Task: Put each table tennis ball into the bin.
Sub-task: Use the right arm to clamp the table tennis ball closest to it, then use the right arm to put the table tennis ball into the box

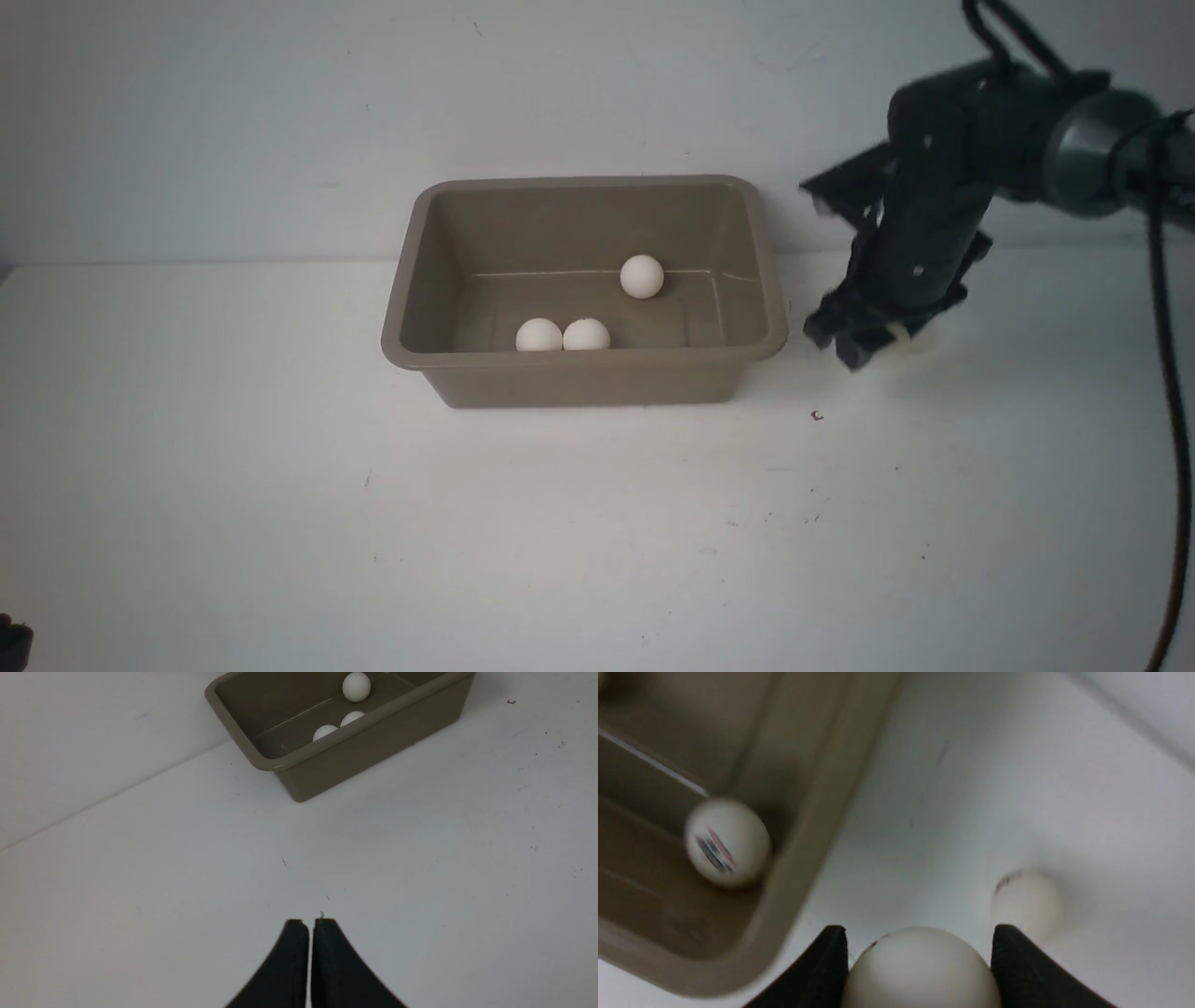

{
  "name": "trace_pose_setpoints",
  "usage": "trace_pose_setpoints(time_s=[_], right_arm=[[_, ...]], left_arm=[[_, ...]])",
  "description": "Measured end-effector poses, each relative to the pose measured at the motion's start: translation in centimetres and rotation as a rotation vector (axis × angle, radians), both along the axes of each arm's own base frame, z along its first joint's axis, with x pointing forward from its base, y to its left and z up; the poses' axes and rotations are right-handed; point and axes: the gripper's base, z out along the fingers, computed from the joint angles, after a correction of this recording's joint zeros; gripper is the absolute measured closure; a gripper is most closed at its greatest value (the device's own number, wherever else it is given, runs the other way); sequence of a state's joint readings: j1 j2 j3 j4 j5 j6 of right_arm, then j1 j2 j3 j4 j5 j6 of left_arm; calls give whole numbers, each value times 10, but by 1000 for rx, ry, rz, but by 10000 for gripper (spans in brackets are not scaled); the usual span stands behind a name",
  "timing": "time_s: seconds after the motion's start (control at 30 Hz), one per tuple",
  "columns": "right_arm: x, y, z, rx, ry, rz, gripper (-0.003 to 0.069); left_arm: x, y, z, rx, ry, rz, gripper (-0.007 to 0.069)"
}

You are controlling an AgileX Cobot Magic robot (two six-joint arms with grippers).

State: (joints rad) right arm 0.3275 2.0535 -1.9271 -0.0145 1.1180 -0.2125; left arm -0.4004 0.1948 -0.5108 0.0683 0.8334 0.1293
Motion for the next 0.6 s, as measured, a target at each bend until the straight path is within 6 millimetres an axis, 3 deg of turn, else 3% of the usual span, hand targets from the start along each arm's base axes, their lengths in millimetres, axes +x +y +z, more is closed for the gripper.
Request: trace_pose_setpoints(time_s=[0.07, 0.17, 0.3, 0.37, 0.6], right_arm=[[0, 17, 16, 41, -57, 41, 300], [1, 40, 15, 63, -73, 85, 300], [4, 62, -5, 56, -41, 124, 300], [6, 73, -24, 39, -5, 147, 300], [8, 95, -75, 6, 93, 198, 300]], left_arm=[[0, 0, 0, 0, -1, 0, 629], [0, 0, 0, 0, 0, 0, 629], [0, 0, 0, 0, -1, 0, 629], [0, 0, 0, 0, -1, 0, 629], [0, 0, 0, 0, -1, 0, 629]])
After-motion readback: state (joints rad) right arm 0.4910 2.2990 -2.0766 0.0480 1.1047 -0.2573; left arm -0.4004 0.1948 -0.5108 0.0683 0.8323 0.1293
